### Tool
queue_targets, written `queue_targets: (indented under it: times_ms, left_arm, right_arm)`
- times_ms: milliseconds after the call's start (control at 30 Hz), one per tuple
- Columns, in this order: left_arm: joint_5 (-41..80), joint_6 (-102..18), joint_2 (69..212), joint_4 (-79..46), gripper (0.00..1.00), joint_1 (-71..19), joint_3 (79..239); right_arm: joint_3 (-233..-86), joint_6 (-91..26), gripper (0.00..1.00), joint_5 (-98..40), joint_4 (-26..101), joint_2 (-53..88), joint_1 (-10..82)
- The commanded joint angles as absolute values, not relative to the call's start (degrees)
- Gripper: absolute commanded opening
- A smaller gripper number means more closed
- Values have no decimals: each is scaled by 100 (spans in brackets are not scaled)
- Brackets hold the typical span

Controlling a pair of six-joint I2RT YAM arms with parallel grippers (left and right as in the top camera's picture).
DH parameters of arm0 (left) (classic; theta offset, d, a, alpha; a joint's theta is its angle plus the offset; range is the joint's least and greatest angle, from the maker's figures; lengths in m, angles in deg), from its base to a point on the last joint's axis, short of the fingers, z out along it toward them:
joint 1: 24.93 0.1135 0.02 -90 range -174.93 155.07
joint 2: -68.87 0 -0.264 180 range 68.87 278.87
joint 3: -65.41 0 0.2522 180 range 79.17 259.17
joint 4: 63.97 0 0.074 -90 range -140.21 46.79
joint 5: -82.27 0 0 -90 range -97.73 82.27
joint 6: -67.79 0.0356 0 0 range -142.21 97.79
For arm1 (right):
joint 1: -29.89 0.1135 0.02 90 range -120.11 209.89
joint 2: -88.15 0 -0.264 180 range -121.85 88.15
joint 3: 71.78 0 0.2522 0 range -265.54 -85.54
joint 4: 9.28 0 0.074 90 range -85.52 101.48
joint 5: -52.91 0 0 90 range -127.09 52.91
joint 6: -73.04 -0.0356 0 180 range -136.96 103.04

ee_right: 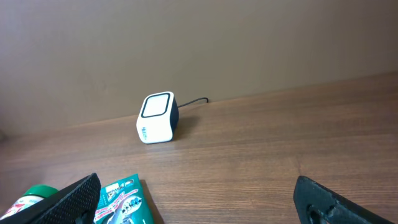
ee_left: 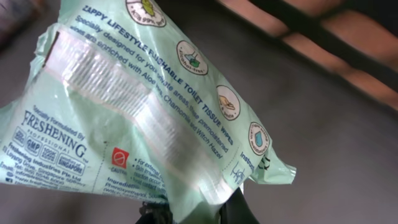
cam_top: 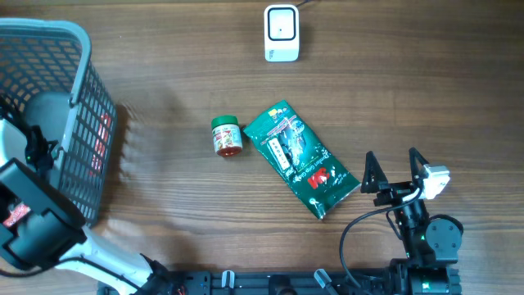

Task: Scan the item barcode
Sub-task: 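Carry the tissue pack with the left gripper and place it on the table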

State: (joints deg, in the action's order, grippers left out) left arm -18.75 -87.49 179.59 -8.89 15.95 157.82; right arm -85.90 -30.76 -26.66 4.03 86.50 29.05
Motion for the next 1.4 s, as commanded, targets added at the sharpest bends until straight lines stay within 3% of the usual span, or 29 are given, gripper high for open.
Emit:
queue_targets:
  times_ms: [0,100,200,233,300,400,467,533,633,767,833,867,900,1000,1100,1167,1267,1367]
  left_arm:
    - [-785,-8257,16429,-825,4,1573,16364]
    - [376,-8259,14844,-1011,4,1538,16620]
    - [1576,-8159,13644,-1081,4,876,16620]
    - [1598,-7898,13334,-915,4,224,16620]
    - [1200,-7042,13179,-292,4,-1939,16591]
    - [-341,-6720,13718,-163,4,-4547,16185]
    - [-1128,-6760,14468,-377,4,-5808,15949]
    - [-1213,-6758,15548,-976,4,-6645,15931]
    - [-1123,-6801,17067,-2231,4,-7144,15931]
    - [-15,-7444,18195,-3455,6,-7170,15931]
    - [256,-7562,18304,-3503,18,-7170,15931]
    - [273,-7555,18300,-3442,53,-7170,15931]
    - [275,-7516,18282,-3420,100,-7170,15933]
    - [278,-7389,17937,-2814,100,-6929,16272]
    - [203,-6143,17130,-1676,100,-6333,17358]
    - [-1119,-5691,16394,-727,100,-5756,18125]
    - [-3486,-5715,15410,-463,100,-4766,18292]
    - [-4354,-7186,14761,195,100,-2691,18292]
  right_arm:
    - [-8583,-3105,100,-2661,370,8685,2914]
    - [-8583,-3102,100,-2661,370,8685,2914]
    - [-8583,-3105,100,-2661,370,8685,2914]
    - [-8583,-3105,100,-2661,370,8685,2914]
    - [-8583,-3105,100,-2661,370,8685,2914]
    - [-8583,-3105,100,-2661,370,8685,2914]
    - [-8583,-3102,100,-2661,370,8685,2914]
    - [-8583,-3102,100,-2661,370,8685,2914]
    - [-8583,-3102,100,-2661,370,8685,2914]
    - [-8583,-3105,100,-2661,370,8685,2914]
    - [-8583,-3105,100,-2661,370,8685,2914]
    - [-8583,-3105,100,-2661,370,8685,2914]
    - [-8583,-3105,100,-2661,370,8685,2914]
    - [-8583,-3105,100,-2661,370,8685,2914]
    - [-8583,-3105,100,-2661,370,8685,2914]
    - [-8583,-3102,100,-2661,370,8685,2914]
    - [-8583,-3105,100,-2661,370,8685,2914]
    - [-8583,-3105,100,-2661,370,8685,2914]
